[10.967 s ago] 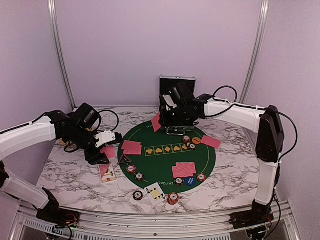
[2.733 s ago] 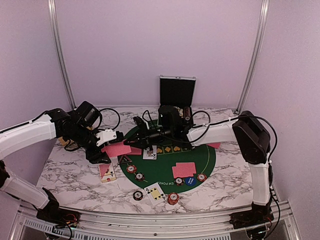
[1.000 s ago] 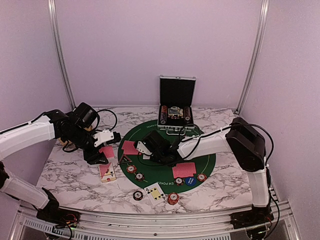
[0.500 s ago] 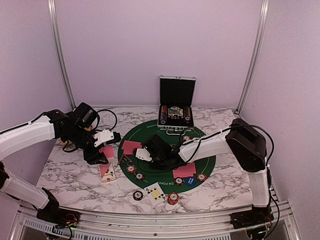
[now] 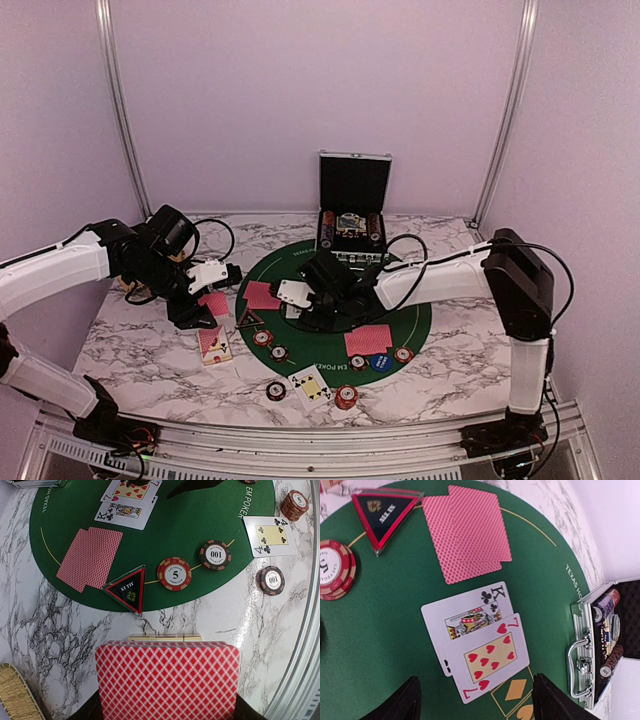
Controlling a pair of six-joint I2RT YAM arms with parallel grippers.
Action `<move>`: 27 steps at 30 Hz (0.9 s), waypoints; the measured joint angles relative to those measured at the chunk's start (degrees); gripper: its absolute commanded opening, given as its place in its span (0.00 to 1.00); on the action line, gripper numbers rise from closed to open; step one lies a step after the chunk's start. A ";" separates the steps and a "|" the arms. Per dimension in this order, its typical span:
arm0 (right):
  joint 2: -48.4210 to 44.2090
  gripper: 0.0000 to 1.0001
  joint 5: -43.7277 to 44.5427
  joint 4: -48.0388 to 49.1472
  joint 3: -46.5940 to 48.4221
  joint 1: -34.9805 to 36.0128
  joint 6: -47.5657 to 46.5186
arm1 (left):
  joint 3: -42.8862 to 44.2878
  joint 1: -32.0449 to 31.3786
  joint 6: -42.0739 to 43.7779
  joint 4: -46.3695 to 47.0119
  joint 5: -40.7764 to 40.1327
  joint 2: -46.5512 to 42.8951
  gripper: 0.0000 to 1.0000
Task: Distribute texas hold em gaming equipment
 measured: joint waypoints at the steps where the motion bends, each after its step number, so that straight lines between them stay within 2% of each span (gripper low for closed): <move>1: -1.07 0.75 -0.66 -0.26 0.00 -0.50 1.03 | 0.00 0.00 0.00 0.00 0.02 0.00 0.00; 9: -8.68 0.74 -9.20 -0.55 -0.02 -7.45 11.58 | 0.00 0.00 -0.13 -0.07 0.04 0.00 0.00; 19: -8.98 0.66 -20.65 0.22 -3.19 -14.45 25.94 | 0.00 0.02 -0.13 -0.17 0.07 0.00 0.00; 27: -8.98 0.60 -25.46 1.49 -9.16 -15.39 35.04 | 0.00 0.02 -0.13 -0.17 0.24 0.00 0.00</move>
